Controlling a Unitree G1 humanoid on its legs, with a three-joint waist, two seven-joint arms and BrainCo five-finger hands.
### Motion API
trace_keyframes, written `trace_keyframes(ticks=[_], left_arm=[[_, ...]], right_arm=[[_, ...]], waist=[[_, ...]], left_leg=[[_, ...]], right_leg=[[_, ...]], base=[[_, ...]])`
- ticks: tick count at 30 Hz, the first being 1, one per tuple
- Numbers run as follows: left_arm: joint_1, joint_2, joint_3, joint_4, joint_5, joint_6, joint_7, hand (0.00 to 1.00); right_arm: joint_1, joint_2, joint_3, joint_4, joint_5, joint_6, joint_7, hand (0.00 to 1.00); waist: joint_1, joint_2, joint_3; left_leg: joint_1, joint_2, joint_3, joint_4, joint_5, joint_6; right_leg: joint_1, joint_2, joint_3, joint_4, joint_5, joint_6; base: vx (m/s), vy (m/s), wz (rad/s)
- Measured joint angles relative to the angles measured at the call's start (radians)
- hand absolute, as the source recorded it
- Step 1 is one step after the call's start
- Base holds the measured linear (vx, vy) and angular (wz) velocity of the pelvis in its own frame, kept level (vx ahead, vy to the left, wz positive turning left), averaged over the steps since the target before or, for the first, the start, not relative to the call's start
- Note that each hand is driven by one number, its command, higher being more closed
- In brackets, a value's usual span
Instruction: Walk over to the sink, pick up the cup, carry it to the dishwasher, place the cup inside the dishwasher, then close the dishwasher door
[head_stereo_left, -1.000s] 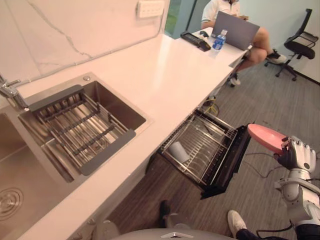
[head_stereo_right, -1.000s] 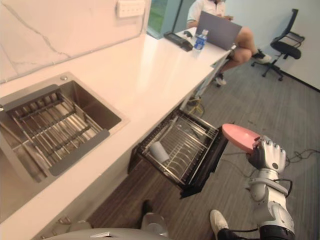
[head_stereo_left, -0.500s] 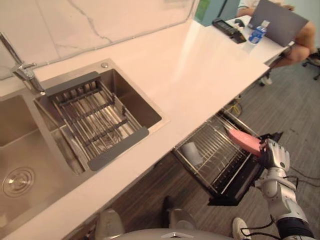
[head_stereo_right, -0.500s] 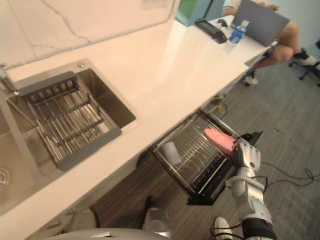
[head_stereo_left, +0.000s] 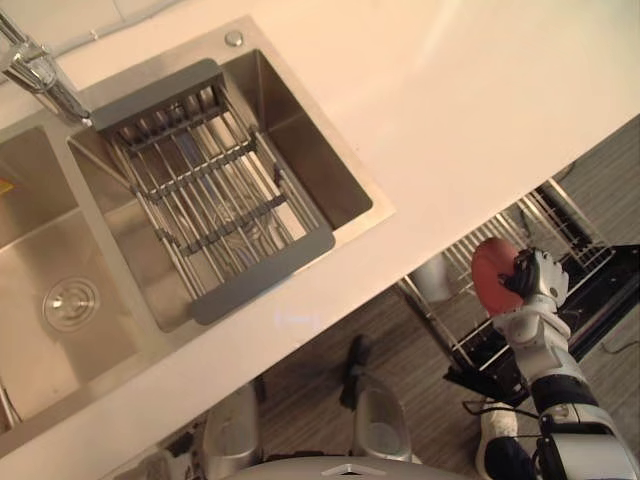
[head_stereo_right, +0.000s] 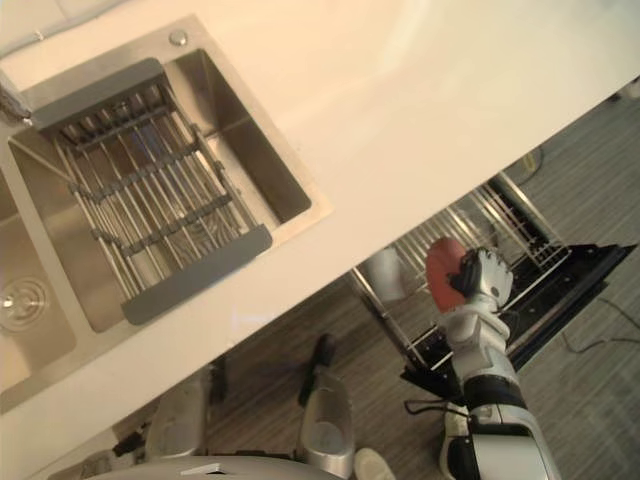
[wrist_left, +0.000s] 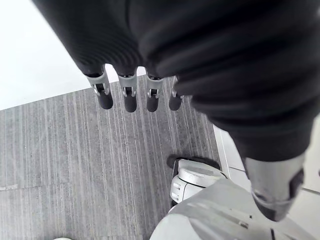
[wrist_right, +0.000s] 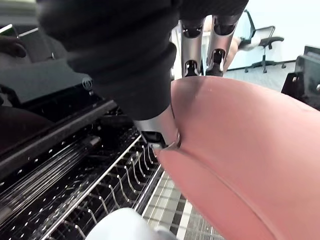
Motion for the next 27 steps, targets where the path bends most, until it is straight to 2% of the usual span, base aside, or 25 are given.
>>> trace_keyframes(ticks=[9, 13, 16, 17, 21, 23, 25, 27], left_arm=[[-0.040, -0.003, -0.040, 0.071, -0.028, -0.050, -0.038, 0.00], [-0.063, -0.004, -0.053, 0.093, -0.033, -0.062, -0.038, 0.00], [-0.089, -0.010, -0.069, 0.114, -0.037, -0.073, -0.051, 0.00], [-0.091, -0.011, -0.079, 0.114, -0.038, -0.080, -0.061, 0.00], [-0.100, -0.011, -0.083, 0.124, -0.047, -0.106, -0.071, 0.00], [-0.100, -0.014, -0.101, 0.129, -0.047, -0.114, -0.082, 0.00], [-0.100, -0.031, -0.110, 0.131, -0.047, -0.125, -0.086, 0.00], [-0.098, -0.067, -0.116, 0.134, -0.047, -0.139, -0.090, 0.00]], right_arm=[[-0.142, -0.095, 0.071, 0.162, 0.069, 0.013, -0.009, 1.00], [-0.160, -0.098, 0.088, 0.199, 0.067, 0.013, -0.004, 1.00], [-0.167, -0.099, 0.115, 0.240, 0.067, 0.022, -0.004, 1.00], [-0.173, -0.099, 0.115, 0.254, 0.068, 0.027, -0.007, 0.00], [-0.186, -0.100, 0.115, 0.292, 0.080, 0.047, -0.042, 0.00], [-0.200, -0.100, 0.110, 0.291, 0.134, 0.045, -0.076, 0.00], [-0.204, -0.098, 0.073, 0.271, 0.269, 0.018, -0.101, 0.00], [-0.207, -0.059, -0.050, 0.235, 0.547, -0.063, -0.081, 0.00]], waist=[[0.002, 0.074, 0.044], [0.009, 0.093, 0.055], [0.013, 0.118, 0.070], [0.011, 0.128, 0.075], [0.010, 0.151, 0.086], [0.008, 0.158, 0.089], [0.007, 0.168, 0.094], [0.008, 0.179, 0.098]], left_leg=[[-0.015, -0.032, 0.012, -0.123, 0.078, 0.000], [-0.021, -0.038, 0.020, -0.164, 0.102, -0.001], [-0.023, -0.042, 0.025, -0.181, 0.111, -0.001], [-0.024, -0.046, 0.024, -0.195, 0.119, 0.001], [-0.029, -0.052, 0.024, -0.224, 0.139, -0.001], [-0.030, -0.053, 0.026, -0.226, 0.140, -0.001], [-0.025, -0.054, 0.031, -0.226, 0.141, 0.000], [-0.003, -0.058, 0.046, -0.243, 0.147, 0.001]], right_leg=[[-0.059, -0.012, 0.003, -0.036, 0.030, -0.005], [-0.091, -0.012, 0.019, -0.040, 0.035, -0.009], [-0.105, -0.013, 0.028, -0.041, 0.040, -0.006], [-0.111, -0.015, 0.028, -0.041, 0.040, -0.006], [-0.131, -0.017, 0.029, -0.040, 0.043, -0.006], [-0.135, -0.017, 0.030, -0.039, 0.044, -0.007], [-0.135, -0.018, 0.034, -0.039, 0.045, -0.008], [-0.130, -0.019, 0.053, -0.037, 0.046, -0.007]], base=[[0.00, 0.001, 0.03], [-0.01, -0.005, -0.05], [0.00, 0.000, -0.04], [0.00, 0.000, 0.00], [0.01, 0.001, 0.02], [0.01, -0.003, -0.04], [0.00, 0.002, -0.07], [0.00, 0.004, -0.15]])
